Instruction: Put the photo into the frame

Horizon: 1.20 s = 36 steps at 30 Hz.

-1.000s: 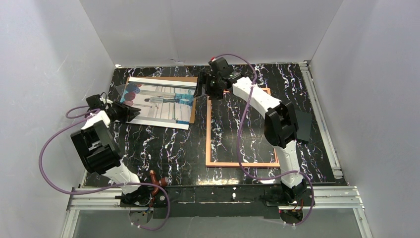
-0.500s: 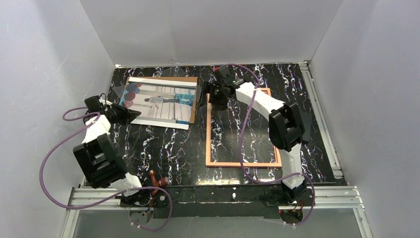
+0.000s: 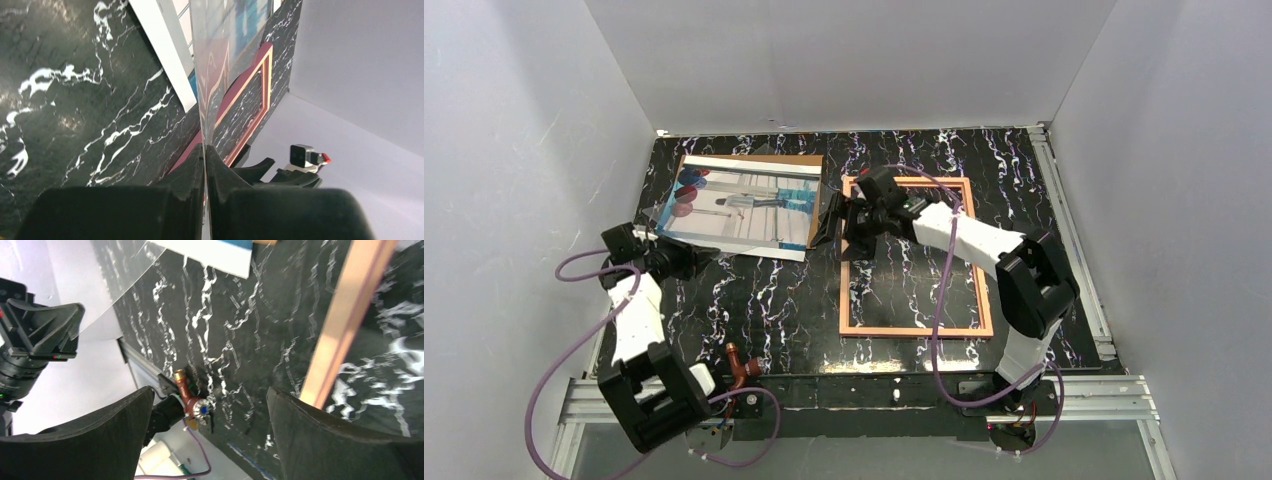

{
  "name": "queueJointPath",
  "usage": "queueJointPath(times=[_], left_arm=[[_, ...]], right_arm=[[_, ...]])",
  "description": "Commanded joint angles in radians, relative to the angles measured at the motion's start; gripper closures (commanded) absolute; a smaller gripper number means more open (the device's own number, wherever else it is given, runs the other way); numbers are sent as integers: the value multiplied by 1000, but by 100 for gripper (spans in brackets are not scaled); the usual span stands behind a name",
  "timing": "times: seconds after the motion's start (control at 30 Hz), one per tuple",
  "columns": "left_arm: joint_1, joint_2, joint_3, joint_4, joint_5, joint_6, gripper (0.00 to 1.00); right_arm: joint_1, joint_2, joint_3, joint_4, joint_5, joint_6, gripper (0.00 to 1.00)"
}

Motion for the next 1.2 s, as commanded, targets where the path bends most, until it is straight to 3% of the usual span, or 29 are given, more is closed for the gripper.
queueJointPath(times=[0.0,0.13,0.43,0.83,1.17], left_arm=[[-11,-110,-50,-94,49,-76,100],[-14,-204,-104,-98,65,-136,100],[-25,-336,-182,-125,74,-186,100],[-37,-367,-187,-125,107,-204,100],[-39,-379,-189,-126,114,-224,100]], right_arm=[[59,-68,-121,253,-38,199,8],[110,-50,-185,451,-21,328,9],[137,104,-154,796,-9,466,19],[135,294,2,763,-54,534,27],[123,395,70,835,-58,622,44]])
